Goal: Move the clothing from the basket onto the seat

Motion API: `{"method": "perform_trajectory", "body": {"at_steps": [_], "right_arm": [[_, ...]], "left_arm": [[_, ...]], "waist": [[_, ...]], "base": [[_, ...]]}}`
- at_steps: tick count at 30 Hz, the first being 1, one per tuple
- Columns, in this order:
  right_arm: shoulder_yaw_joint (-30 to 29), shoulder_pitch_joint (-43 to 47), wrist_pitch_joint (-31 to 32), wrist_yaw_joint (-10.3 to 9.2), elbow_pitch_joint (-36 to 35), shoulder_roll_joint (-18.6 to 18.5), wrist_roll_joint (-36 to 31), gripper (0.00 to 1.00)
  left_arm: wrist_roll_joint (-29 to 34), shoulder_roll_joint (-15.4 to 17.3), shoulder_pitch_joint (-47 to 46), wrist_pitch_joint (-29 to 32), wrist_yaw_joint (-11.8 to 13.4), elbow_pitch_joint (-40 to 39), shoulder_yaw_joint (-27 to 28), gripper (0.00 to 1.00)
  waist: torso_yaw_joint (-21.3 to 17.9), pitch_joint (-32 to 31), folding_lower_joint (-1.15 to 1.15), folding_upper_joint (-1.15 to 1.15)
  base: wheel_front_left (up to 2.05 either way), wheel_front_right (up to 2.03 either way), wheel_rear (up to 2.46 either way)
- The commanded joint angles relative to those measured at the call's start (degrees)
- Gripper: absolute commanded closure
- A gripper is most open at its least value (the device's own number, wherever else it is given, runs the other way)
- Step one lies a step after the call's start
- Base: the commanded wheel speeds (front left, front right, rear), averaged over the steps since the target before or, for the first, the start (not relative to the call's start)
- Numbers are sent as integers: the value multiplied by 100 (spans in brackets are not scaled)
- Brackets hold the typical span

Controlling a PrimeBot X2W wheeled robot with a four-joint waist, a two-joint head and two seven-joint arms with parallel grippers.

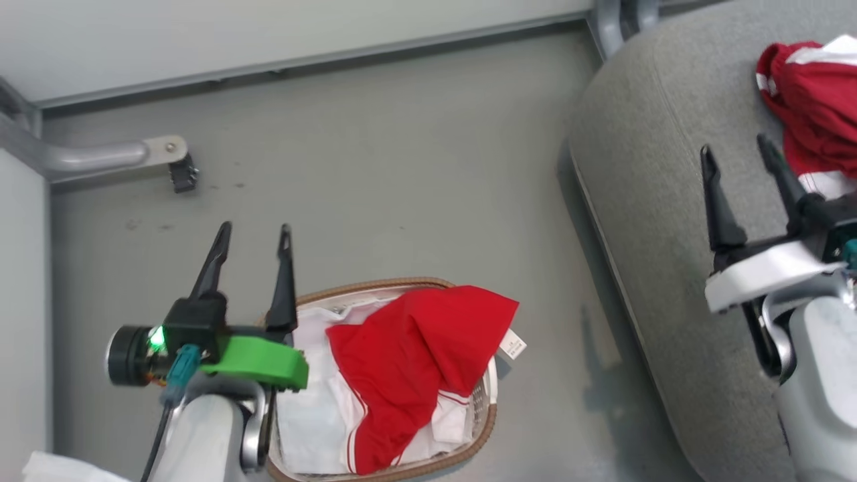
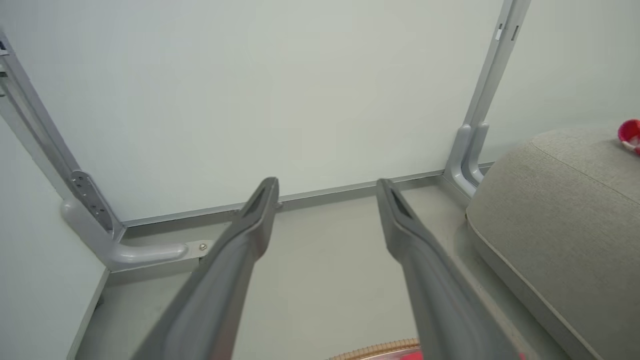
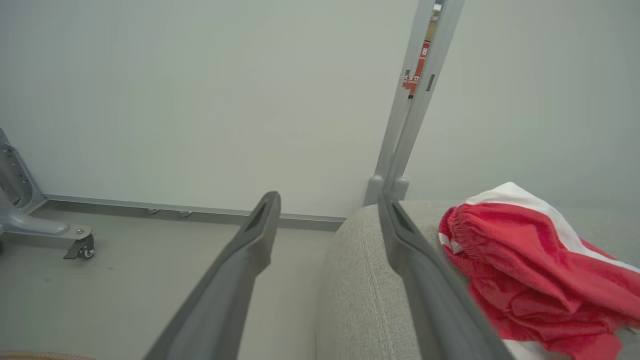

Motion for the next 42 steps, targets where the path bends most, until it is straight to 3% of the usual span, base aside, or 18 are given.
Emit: {"method": "perform_trajectory", "body": {"at_steps": [1,16,30,42], "right_arm": [[7,197,-11,-8,39,29,-12,0],[-101,1406,-11,-8,141,509,-61,0],[-137,1991,-11,-8,177,601,-27,0],[-24,1770,-11,-8,77,550,-6,0]], "left_arm": [[-44,1,181,-3,20,12,131,0],[-14,-53,1326,-3,-54,-15,954,0],[-220,-59,1795,-3,12,-7,896,0],[-342,-58,1546,-3,-87,276,381,0]], "waist": [[421,-477,1,0],[682,-1376,1,0],[645,-1685,1,0],[518,-1316,1,0]], "base": [[0,0,0],[0,0,0],[0,0,0],[0,0,0]]}}
